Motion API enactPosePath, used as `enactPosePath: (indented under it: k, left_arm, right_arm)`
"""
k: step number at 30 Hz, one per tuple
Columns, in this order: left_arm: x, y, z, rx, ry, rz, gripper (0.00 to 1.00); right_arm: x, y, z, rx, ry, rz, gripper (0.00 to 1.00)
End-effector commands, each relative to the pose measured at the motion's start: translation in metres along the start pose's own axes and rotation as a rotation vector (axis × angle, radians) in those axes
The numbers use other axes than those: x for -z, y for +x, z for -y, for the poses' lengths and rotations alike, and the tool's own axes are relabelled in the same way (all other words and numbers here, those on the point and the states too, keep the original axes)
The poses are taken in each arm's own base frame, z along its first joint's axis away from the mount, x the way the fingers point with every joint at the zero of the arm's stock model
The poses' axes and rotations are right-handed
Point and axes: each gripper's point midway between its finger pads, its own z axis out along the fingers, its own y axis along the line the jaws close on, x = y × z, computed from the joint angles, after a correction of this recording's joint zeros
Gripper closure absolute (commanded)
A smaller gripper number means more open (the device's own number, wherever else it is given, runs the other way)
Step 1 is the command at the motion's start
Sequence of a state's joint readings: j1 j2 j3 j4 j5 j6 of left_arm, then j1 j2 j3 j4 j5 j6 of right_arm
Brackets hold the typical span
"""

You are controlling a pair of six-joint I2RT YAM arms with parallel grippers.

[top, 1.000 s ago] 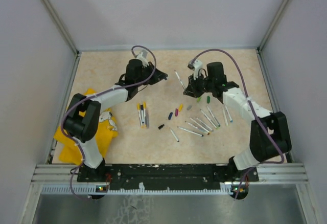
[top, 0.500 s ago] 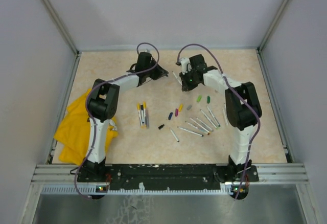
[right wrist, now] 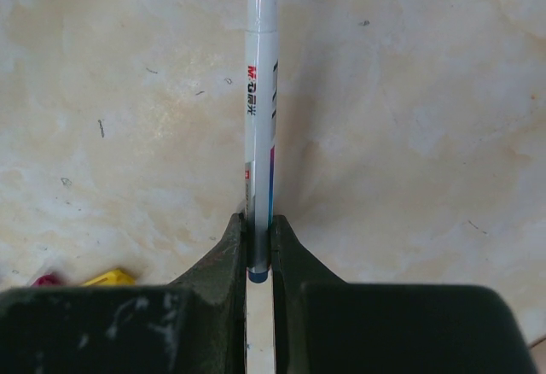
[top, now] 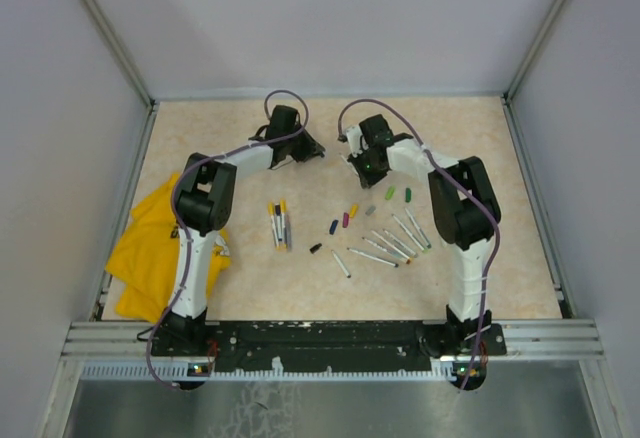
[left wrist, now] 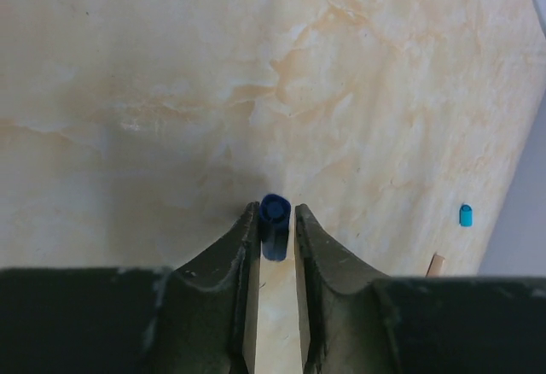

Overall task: Open the pen caps
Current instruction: Place the pen cap at the center of the board, then place the pen at the center of the board.

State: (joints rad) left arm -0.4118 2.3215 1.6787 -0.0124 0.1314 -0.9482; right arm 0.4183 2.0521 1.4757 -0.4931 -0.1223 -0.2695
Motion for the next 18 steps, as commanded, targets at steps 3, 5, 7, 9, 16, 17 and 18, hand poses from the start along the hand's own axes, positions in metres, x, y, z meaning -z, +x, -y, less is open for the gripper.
enactPosePath:
  k: [3, 5, 7, 9, 16, 17, 18]
  left_arm:
    - [-0.001, 0.000, -0.003, 0.018, -0.022, -0.019, 0.70]
    - [0.000, 0.000, -0.003, 0.017, -0.023, -0.021, 0.68]
    - [0.002, -0.002, -0.002, 0.016, -0.026, -0.018, 0.67]
    - [0.004, -0.003, -0.001, 0.012, -0.029, -0.013, 0.67]
    - [0.015, -0.011, 0.014, -0.025, 0.002, 0.004, 0.67]
    - [0.018, -0.013, 0.017, -0.032, 0.010, 0.007, 0.67]
    - [0.021, -0.014, 0.020, -0.044, 0.017, 0.012, 0.67]
  right_arm:
    - [0.003, -0.007, 0.005, 0.045, 0.035, -0.010, 0.98]
    - [0.004, -0.005, 0.005, 0.049, 0.035, -0.015, 0.96]
    - [0.006, -0.005, 0.004, 0.051, 0.031, -0.014, 0.94]
    - [0.007, -0.004, 0.003, 0.051, 0.026, -0.018, 0.91]
    - [0.008, -0.004, 0.003, 0.051, 0.025, -0.020, 0.84]
    - [0.008, -0.003, 0.003, 0.049, 0.026, -0.022, 0.83]
    - [0.008, -0.003, 0.003, 0.048, 0.026, -0.023, 0.83]
